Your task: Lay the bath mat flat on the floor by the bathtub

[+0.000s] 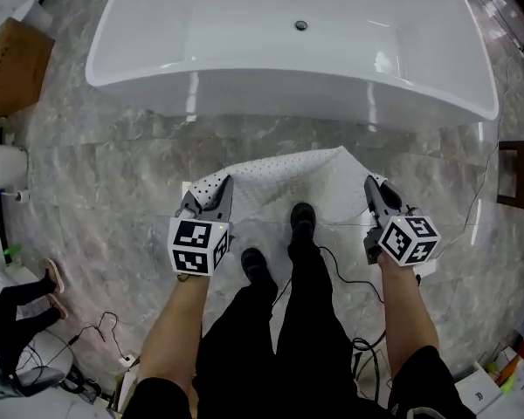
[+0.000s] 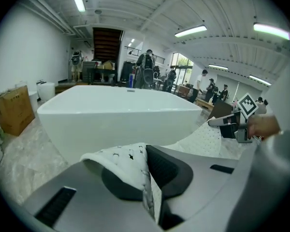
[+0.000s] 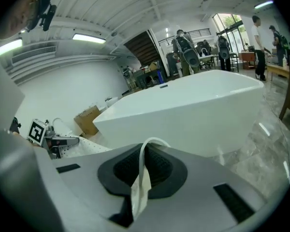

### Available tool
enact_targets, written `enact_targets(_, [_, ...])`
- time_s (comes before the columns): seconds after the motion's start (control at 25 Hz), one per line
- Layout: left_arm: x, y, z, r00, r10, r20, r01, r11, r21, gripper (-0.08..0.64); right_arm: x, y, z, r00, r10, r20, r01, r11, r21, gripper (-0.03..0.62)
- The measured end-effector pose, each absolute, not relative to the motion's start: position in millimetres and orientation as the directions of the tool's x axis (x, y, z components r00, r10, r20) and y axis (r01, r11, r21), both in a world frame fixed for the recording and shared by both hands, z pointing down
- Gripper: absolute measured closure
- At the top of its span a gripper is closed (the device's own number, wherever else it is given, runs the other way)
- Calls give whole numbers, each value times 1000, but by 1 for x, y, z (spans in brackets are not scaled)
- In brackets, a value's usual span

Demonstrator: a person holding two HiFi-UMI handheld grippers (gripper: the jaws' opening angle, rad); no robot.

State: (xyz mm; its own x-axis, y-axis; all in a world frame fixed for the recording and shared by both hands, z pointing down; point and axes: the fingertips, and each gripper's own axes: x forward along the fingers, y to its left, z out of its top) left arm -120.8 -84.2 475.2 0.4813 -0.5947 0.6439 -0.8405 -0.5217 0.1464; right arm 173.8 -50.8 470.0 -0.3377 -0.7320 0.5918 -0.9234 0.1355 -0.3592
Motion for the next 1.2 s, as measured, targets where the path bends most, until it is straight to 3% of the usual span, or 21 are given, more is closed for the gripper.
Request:
enact_targets(0.4, [-153, -102, 674, 419, -592, 688, -877, -459, 139, 538, 149, -75, 668, -350, -692, 631, -921, 132, -367, 572])
enact_targets(0.68, [-150, -127, 793, 426, -571, 701, -864, -486, 130, 538, 181, -86, 795, -316, -667, 675, -939, 120, -321, 572])
enact_targets(1.2, [-144, -180, 924, 440, -591, 676, -810, -586, 14, 538, 219, -128, 926, -280, -684, 674, -960, 217, -178, 572])
